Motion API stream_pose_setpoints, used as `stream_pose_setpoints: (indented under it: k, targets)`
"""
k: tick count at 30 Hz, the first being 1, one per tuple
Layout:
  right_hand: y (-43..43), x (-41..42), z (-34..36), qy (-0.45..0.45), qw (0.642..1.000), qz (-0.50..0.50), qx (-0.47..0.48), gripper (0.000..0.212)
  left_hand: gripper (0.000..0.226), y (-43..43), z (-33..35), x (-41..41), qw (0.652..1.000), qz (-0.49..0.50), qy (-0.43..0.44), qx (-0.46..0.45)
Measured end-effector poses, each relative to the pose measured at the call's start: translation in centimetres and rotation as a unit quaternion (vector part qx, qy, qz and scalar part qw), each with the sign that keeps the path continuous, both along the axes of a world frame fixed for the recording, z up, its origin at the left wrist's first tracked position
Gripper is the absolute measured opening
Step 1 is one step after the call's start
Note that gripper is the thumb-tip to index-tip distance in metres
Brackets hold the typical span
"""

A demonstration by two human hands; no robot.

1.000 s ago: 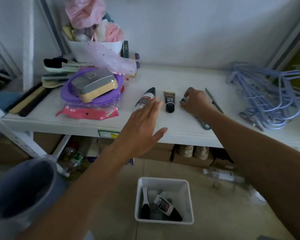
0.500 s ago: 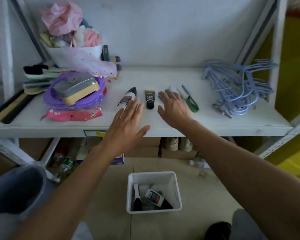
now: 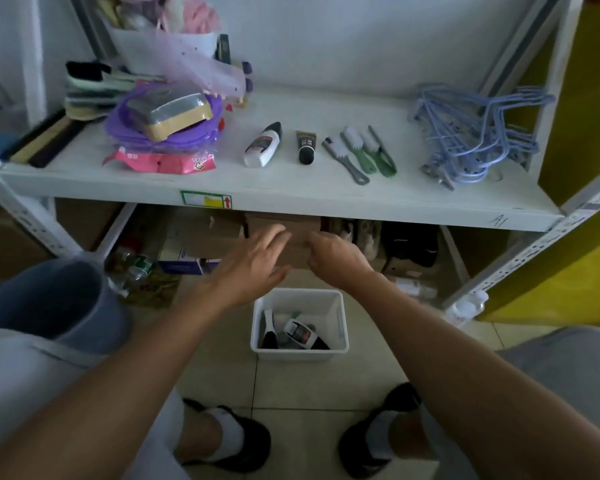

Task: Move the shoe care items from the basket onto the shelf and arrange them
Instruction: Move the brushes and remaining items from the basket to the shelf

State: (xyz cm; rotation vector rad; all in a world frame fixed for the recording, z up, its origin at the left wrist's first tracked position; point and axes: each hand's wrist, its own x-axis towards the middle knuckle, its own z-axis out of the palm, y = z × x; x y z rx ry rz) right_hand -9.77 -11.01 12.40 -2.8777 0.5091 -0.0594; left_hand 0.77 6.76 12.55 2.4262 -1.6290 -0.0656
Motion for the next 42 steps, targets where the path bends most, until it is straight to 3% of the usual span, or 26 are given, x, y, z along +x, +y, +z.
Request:
stream_pose_setpoints:
  k: [3, 10, 15, 19, 22, 30, 34, 42]
  targets:
    - [0.0, -0.3, -4.2, 0.098, 0.995, -0.018, 0.002, 0.034, 0.073, 0.3, -2.9, 0.6, 0.997, 0.009, 0.025, 0.071]
    - [0.4, 0.5, -16.7, 0.230, 0.973, 0.031, 0.009, 0.035, 0.077, 0.3, -9.4, 2.0, 0.989, 0.011, 0.061, 0.137]
    - [1.9, 2.5, -24.2, 0.259, 0.960, 0.109, 0.010, 0.029, 0.081, 0.7, -11.9, 2.6, 0.984, 0.034, 0.088, 0.150]
    - [2.6, 4.0, -28.5, 0.307, 0.934, 0.176, -0.049, 0.033, 0.082, 0.0, -12.4, 2.5, 0.982, 0.047, 0.102, 0.151]
    - [2.7, 4.6, -29.8, 0.332, 0.916, 0.204, -0.092, 0.036, 0.082, -0.2, -12.9, 2.2, 0.979, 0.039, 0.116, 0.160]
    - [2.3, 5.2, -31.2, 0.359, 0.915, 0.163, -0.088, 0.026, 0.082, -0.3, -13.6, 2.1, 0.975, 0.039, 0.127, 0.179]
    - [1.5, 5.1, -29.9, 0.363, 0.909, 0.159, -0.129, 0.031, 0.082, -0.3, -13.5, 2.3, 0.975, 0.038, 0.123, 0.183]
    - [0.2, 4.4, -22.7, 0.255, 0.954, 0.103, -0.118, 0.031, 0.084, -1.0, -10.5, 2.1, 0.980, 0.032, 0.101, 0.168]
